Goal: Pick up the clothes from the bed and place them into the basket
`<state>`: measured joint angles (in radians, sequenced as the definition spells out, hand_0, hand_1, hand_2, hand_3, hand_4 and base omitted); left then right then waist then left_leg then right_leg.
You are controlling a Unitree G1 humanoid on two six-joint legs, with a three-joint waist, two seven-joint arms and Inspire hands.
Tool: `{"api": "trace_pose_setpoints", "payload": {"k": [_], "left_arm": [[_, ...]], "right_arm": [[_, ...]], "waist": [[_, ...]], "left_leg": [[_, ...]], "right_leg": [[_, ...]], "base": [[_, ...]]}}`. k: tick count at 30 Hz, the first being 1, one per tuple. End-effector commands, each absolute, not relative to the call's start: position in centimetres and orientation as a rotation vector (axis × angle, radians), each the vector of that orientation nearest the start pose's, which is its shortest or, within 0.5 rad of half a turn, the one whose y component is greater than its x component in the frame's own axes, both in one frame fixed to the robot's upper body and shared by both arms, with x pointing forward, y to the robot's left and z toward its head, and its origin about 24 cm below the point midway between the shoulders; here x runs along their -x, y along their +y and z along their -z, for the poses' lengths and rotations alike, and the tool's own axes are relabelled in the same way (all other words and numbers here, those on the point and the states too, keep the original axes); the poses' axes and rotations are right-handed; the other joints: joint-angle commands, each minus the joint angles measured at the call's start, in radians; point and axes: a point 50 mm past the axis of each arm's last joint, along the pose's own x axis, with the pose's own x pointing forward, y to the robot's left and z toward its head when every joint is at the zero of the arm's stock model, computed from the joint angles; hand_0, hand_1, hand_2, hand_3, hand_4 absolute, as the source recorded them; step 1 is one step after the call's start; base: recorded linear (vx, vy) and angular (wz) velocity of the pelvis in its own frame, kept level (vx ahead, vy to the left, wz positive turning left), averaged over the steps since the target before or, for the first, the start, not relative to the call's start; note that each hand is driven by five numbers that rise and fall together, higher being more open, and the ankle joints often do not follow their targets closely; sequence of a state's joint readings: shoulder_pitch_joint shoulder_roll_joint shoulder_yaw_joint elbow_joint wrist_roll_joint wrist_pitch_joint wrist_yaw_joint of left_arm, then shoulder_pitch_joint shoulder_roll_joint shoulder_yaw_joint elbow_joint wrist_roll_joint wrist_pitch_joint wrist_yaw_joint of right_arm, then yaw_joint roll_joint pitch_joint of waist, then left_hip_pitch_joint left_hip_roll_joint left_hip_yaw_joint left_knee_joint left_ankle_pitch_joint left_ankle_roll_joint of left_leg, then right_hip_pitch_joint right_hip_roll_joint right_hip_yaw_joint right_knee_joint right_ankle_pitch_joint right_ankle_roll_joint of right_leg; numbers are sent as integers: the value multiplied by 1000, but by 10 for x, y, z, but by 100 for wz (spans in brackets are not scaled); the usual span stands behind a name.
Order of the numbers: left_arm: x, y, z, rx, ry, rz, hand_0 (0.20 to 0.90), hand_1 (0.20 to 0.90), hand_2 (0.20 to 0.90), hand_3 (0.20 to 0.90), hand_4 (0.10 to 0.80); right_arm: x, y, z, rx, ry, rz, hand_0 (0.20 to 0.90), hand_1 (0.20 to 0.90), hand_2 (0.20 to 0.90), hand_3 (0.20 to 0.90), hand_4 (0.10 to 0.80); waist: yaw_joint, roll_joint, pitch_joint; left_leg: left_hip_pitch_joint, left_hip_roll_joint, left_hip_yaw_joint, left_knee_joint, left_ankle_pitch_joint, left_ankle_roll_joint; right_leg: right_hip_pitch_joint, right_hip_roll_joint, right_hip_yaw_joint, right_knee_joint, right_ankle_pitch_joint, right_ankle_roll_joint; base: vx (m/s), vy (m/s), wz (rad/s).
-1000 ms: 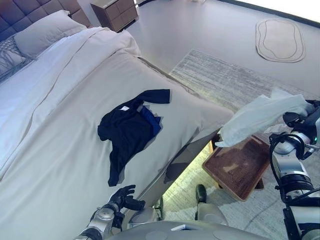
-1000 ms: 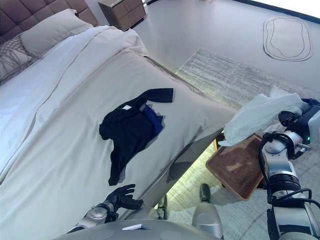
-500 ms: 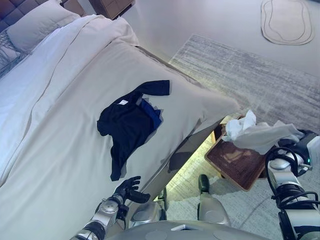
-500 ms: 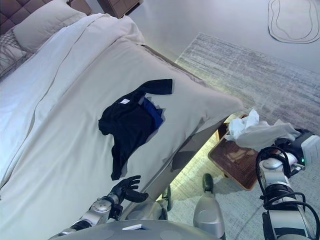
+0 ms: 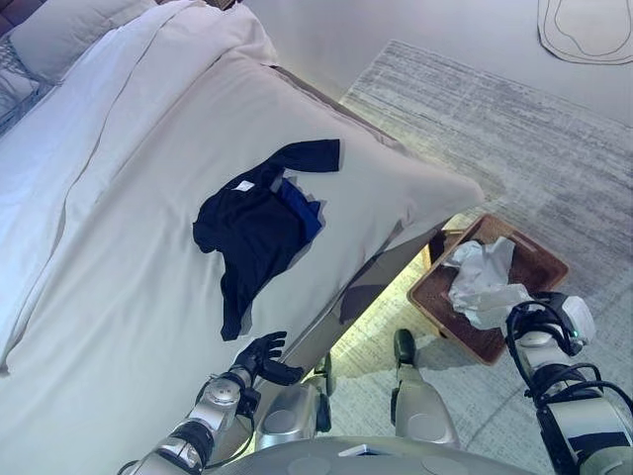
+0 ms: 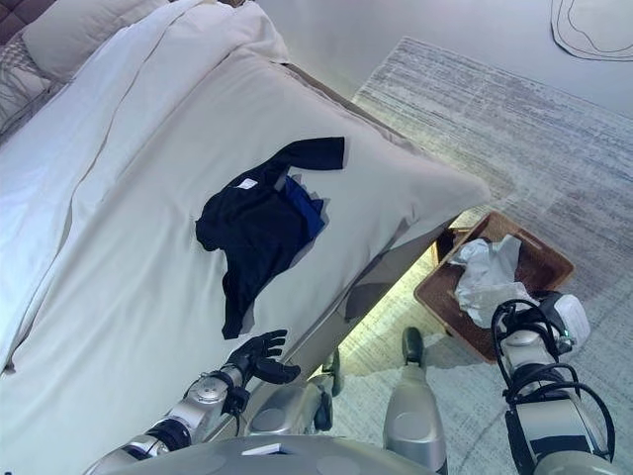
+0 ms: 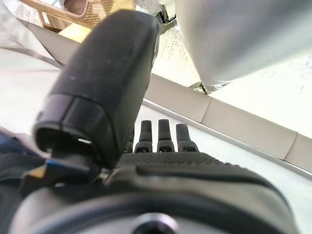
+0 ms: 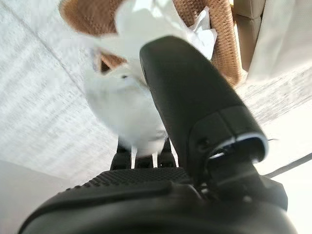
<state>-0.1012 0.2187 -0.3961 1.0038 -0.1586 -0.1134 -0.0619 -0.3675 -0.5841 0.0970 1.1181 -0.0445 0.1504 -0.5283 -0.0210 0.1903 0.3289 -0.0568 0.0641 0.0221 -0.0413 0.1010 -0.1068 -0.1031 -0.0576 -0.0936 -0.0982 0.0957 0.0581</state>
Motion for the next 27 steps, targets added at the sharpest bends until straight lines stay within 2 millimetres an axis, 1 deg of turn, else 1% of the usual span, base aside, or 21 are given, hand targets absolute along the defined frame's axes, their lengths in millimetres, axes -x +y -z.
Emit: {"api": "trace_pose_setpoints", "payload": {"k": [1,3,5,7,8,10,11,13,14,15,16,17,18,20,21,23,24,26,27], "left_arm": [[-183,206,121,-319,810,221,900,900,900,900,800],[-184,212,120,-329,816,210,900,900,900,900,800],[-183,215,120,-327,823,196,900,900,900,900,800],[-178,216,122,-319,830,174,900,900,900,900,800],[-175,217,123,-309,832,157,900,900,900,900,800],[-174,218,124,-292,838,135,900,900,900,900,800],[-176,217,124,-287,838,131,900,900,900,900,800],[-178,217,123,-285,838,126,900,900,900,900,800],[-178,216,122,-278,840,115,900,900,900,900,800],[-178,216,123,-278,840,115,900,900,900,900,800],[-175,215,124,-273,845,111,900,900,900,900,800],[-171,214,127,-264,849,102,900,900,900,900,800],[-169,212,128,-251,855,94,900,900,900,900,800],[-168,211,129,-240,865,84,900,900,900,900,800],[-167,211,130,-233,869,78,900,900,900,900,800],[-165,212,131,-229,877,70,900,900,900,900,800],[-163,213,132,-232,882,70,900,900,900,900,800],[-161,214,133,-243,891,70,900,900,900,900,800],[-161,215,133,-240,891,66,900,900,900,900,800]], "right_arm": [[-255,-380,-14,978,635,721,900,900,900,900,800],[-256,-387,-22,928,619,723,900,900,900,900,800],[-263,-388,-37,824,510,775,900,900,900,900,800],[-273,-382,-62,694,336,844,900,900,900,900,800],[-278,-374,-79,597,197,889,900,900,900,900,800],[-274,-366,-88,507,76,911,900,900,900,900,800],[-270,-365,-82,505,94,893,900,900,900,900,800],[-267,-368,-81,505,134,871,900,900,900,900,800],[-268,-369,-94,441,61,868,900,900,900,900,800],[-268,-369,-95,438,53,868,900,900,900,900,800],[-270,-366,-110,435,-42,867,900,900,900,900,800],[-274,-355,-123,448,-134,816,900,900,900,900,800],[-278,-336,-134,478,-217,719,900,900,900,900,800],[-288,-301,-148,583,-309,524,900,900,900,900,800],[-293,-286,-151,632,-332,426,900,900,900,900,800],[-303,-262,-152,735,-324,241,900,900,900,900,800],[-309,-252,-150,789,-302,143,900,900,900,900,800],[-320,-237,-145,919,-281,21,900,900,900,900,800],[-321,-235,-145,932,-284,8,900,900,900,900,800]], "waist": [[10,-127,-5],[14,-146,-3],[13,-158,-3],[4,-169,-4],[-6,-176,-4],[-18,-184,-7],[-20,-189,-8],[-18,-195,-10],[-15,-202,-11],[-14,-202,-11],[-11,-207,-13],[-7,-210,-17],[-4,-212,-18],[6,-217,-21],[13,-219,-23],[33,-227,-28],[49,-232,-32],[82,-242,-38],[84,-242,-37]], "left_leg": [[-8,-37,-7,64,-102,42],[-8,-34,-9,68,-105,43],[-5,-32,-11,71,-106,45],[2,-27,-10,71,-109,46],[6,-26,-8,69,-111,47],[14,-26,-5,62,-113,49],[14,-28,-3,62,-115,50],[14,-29,-2,62,-114,54],[17,-30,-6,64,-117,59],[18,-30,-6,64,-118,59],[21,-33,-9,69,-122,61],[23,-36,-13,74,-126,62],[24,-39,-15,74,-126,65],[27,-46,-22,71,-124,69],[28,-50,-28,69,-124,71],[30,-56,-37,68,-124,73],[30,-60,-45,69,-126,75],[30,-67,-60,74,-128,78],[31,-67,-62,75,-129,79]], "right_leg": [[20,-10,-12,86,-62,-22],[23,-6,-13,86,-59,-21],[25,-3,-9,89,-58,-22],[27,1,-4,94,-60,-23],[26,4,1,99,-61,-23],[24,6,6,105,-63,-19],[23,4,6,106,-62,-16],[24,1,3,104,-61,-14],[30,2,-1,105,-62,-15],[31,2,-1,105,-62,-15],[37,1,-4,107,-64,-16],[41,0,-6,110,-66,-16],[43,-3,-9,111,-66,-14],[46,-9,-15,112,-66,-11],[48,-12,-18,111,-66,-9],[54,-20,-31,110,-67,-6],[60,-26,-39,110,-68,-4],[69,-38,-61,113,-70,-2],[71,-40,-64,114,-71,-1]], "base": [[4,-52,6],[33,-51,3],[52,-19,0],[68,25,-1],[59,44,-4],[49,69,-7],[31,68,-5],[32,62,4],[46,57,4],[71,65,2],[73,77,2],[89,133,4],[60,152,2],[24,162,-2],[15,135,-1],[20,122,12],[37,112,24],[49,84,21],[72,98,30]]}}
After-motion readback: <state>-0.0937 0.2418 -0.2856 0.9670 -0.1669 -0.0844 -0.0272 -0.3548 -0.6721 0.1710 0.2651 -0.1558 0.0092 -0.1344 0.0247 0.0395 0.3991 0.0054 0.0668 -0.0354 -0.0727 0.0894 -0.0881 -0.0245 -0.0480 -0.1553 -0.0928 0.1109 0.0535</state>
